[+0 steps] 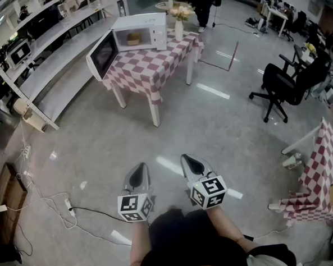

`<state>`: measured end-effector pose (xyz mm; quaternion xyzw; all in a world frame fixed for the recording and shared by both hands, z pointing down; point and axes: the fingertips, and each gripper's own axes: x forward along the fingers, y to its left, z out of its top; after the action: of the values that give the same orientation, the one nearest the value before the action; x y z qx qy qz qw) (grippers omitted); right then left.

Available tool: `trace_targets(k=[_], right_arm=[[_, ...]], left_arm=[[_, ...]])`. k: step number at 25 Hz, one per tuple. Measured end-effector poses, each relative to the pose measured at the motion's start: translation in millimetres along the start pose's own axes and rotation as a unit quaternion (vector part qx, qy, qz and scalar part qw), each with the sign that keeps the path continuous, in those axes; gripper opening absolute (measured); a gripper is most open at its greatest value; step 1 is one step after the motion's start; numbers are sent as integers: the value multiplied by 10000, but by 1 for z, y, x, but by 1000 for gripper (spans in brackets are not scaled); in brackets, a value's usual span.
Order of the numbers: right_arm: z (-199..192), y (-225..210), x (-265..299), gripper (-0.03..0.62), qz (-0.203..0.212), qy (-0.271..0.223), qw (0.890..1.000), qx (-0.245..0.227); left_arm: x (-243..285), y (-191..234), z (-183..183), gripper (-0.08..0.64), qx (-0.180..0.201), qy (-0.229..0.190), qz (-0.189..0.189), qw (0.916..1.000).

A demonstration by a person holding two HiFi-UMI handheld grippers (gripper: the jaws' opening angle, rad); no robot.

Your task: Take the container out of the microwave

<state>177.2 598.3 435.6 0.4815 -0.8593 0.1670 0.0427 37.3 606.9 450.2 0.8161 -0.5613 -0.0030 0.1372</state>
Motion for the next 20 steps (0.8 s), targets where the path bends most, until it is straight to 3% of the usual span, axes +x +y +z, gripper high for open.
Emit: trace_targets(k=[14,20], right_arm=[[-9,-2,8,2,-213,-24,9991,353],[-15,7,15,2,-78,49,9989,455]], left_arm=[[-1,15,-7,9,-88,111,-60,9999],[-1,19,-8,9,-78,156,-92,9998]])
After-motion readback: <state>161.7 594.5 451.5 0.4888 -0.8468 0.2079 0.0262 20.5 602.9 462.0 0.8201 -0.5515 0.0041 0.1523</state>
